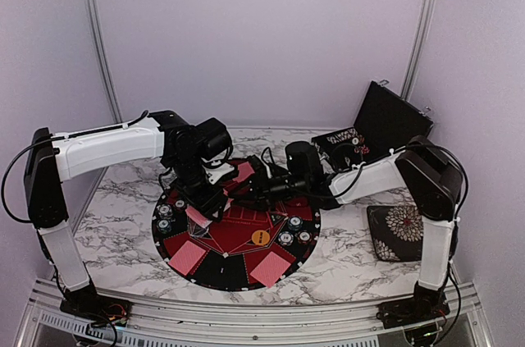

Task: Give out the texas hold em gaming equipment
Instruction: Pick up the poker card from the face-down deck piles.

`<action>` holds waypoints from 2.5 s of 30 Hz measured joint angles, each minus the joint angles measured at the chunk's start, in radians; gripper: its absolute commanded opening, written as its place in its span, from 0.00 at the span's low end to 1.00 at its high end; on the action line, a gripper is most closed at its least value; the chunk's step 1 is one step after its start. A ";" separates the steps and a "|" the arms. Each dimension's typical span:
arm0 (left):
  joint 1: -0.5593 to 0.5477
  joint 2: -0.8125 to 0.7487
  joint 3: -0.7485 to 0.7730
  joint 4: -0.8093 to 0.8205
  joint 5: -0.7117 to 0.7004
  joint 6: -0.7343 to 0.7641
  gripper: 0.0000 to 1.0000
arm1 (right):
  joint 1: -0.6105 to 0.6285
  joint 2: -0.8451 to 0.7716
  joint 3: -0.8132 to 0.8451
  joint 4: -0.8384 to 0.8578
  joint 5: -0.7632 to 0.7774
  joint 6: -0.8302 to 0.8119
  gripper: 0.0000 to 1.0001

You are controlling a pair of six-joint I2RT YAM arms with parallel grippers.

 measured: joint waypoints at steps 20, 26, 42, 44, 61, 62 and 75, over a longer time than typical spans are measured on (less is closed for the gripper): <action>0.000 0.003 0.000 0.000 0.000 0.001 0.46 | 0.010 -0.042 -0.008 0.020 0.000 0.011 0.25; 0.000 0.003 0.000 0.000 0.000 0.001 0.46 | 0.012 -0.042 -0.008 0.020 -0.001 0.015 0.22; 0.000 0.005 0.000 0.000 0.000 0.001 0.46 | 0.018 -0.023 -0.008 0.019 -0.005 0.016 0.17; 0.000 0.005 0.000 0.000 0.000 0.001 0.46 | 0.018 -0.016 -0.008 0.019 -0.005 0.016 0.16; 0.003 0.006 -0.008 0.000 0.000 0.001 0.45 | 0.016 -0.012 -0.007 0.019 0.000 0.018 0.02; 0.003 0.006 -0.010 0.000 0.000 0.001 0.45 | 0.016 -0.012 -0.007 0.020 0.000 0.018 0.01; 0.006 0.006 -0.012 0.001 -0.001 0.001 0.45 | -0.009 -0.026 -0.007 0.019 0.009 0.018 0.00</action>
